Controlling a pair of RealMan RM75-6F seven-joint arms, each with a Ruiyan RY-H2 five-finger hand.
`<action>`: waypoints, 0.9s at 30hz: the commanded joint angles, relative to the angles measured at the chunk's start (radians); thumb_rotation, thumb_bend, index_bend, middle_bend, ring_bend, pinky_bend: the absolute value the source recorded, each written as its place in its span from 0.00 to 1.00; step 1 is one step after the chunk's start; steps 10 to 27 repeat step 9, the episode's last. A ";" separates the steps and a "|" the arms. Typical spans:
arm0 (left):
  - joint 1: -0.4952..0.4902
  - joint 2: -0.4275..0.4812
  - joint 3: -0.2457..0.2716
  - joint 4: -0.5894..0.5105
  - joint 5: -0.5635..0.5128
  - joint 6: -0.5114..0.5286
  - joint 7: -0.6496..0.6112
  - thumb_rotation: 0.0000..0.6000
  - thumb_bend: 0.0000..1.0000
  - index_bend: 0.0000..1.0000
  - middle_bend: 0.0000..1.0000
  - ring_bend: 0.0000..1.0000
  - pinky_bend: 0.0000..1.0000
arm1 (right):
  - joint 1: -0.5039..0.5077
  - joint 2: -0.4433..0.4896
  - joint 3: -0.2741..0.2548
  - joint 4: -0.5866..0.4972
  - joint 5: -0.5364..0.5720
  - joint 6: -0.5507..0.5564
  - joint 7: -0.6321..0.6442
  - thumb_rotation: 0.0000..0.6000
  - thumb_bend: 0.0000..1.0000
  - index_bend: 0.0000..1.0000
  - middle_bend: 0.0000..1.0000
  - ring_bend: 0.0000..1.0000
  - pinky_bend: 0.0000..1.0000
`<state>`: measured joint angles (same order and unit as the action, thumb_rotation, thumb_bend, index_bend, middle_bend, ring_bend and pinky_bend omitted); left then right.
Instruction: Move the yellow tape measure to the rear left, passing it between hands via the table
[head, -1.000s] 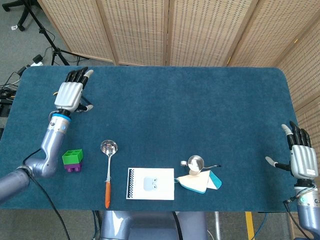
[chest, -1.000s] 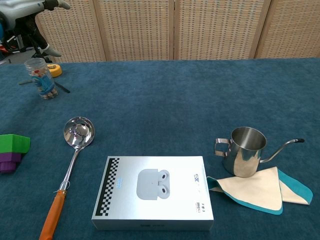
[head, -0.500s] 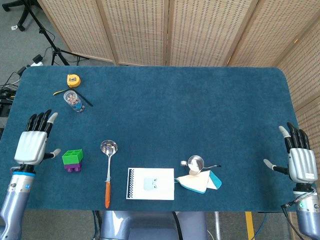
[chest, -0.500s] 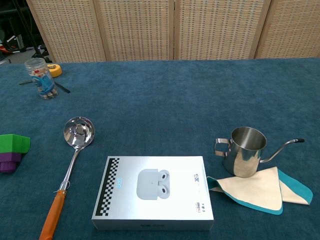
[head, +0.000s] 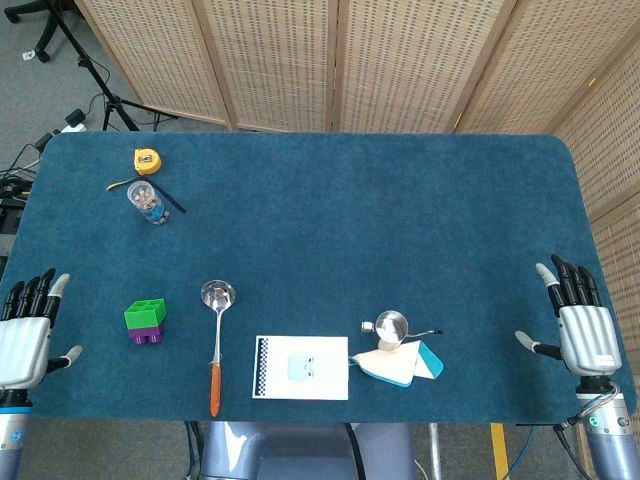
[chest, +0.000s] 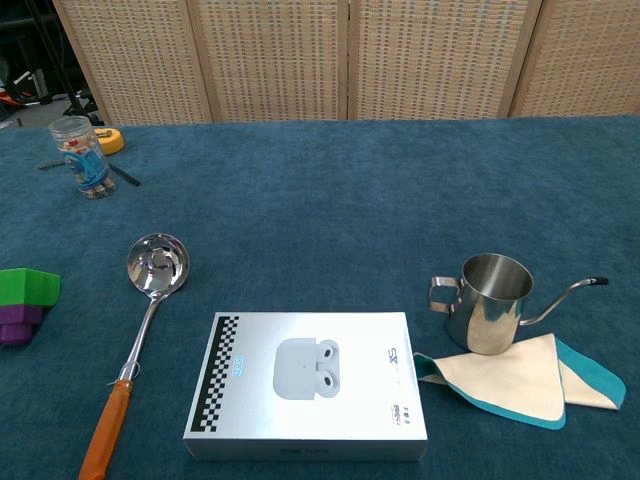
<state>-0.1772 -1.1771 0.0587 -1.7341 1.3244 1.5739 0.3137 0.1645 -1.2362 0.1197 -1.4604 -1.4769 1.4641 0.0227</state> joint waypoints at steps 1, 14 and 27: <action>0.012 0.005 -0.008 0.019 0.001 0.007 -0.012 1.00 0.06 0.00 0.00 0.00 0.00 | 0.002 0.003 0.002 -0.004 0.011 -0.011 0.002 1.00 0.10 0.08 0.00 0.00 0.00; 0.024 0.006 -0.032 0.029 -0.006 -0.003 -0.033 1.00 0.06 0.00 0.00 0.00 0.00 | 0.006 0.006 0.000 -0.019 0.016 -0.025 0.000 1.00 0.10 0.08 0.00 0.00 0.00; 0.024 0.006 -0.032 0.029 -0.006 -0.003 -0.033 1.00 0.06 0.00 0.00 0.00 0.00 | 0.006 0.006 0.000 -0.019 0.016 -0.025 0.000 1.00 0.10 0.08 0.00 0.00 0.00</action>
